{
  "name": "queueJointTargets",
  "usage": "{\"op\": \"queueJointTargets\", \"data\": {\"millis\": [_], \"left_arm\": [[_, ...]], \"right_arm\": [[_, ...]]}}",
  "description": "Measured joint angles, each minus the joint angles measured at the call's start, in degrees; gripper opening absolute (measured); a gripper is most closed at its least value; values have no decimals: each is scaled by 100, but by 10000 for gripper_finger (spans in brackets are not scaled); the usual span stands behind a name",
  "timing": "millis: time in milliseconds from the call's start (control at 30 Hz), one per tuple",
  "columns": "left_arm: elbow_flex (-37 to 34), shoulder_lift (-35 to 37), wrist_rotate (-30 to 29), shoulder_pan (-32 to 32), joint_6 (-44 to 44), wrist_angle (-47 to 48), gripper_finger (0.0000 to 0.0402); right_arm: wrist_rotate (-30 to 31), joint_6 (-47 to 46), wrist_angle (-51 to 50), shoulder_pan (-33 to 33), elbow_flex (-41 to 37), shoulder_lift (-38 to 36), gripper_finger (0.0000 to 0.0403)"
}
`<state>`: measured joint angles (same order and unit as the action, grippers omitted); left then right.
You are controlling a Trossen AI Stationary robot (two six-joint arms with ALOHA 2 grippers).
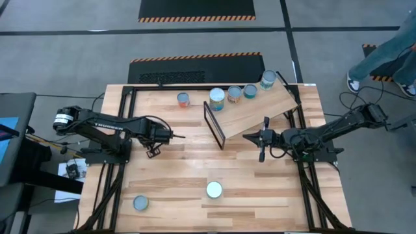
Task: Pick and place cans onto a shelf
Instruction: Put the can of chicken soup on the shelf
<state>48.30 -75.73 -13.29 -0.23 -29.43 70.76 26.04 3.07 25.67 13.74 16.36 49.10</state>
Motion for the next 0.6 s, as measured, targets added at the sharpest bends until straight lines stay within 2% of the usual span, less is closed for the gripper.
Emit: {"op": "queueJointTargets", "data": {"millis": [133,433,600], "left_arm": [[720,27,-52,2,595,-69,3],[2990,-45,-80,35,2033,-760,1],[4244,-686,-89,39,2992,-815,0]], "right_arm": [[0,0,3,0,0,0,11],[0,0,15,0,0,-2,11],[0,3,65,0,7,-9,11]]}}
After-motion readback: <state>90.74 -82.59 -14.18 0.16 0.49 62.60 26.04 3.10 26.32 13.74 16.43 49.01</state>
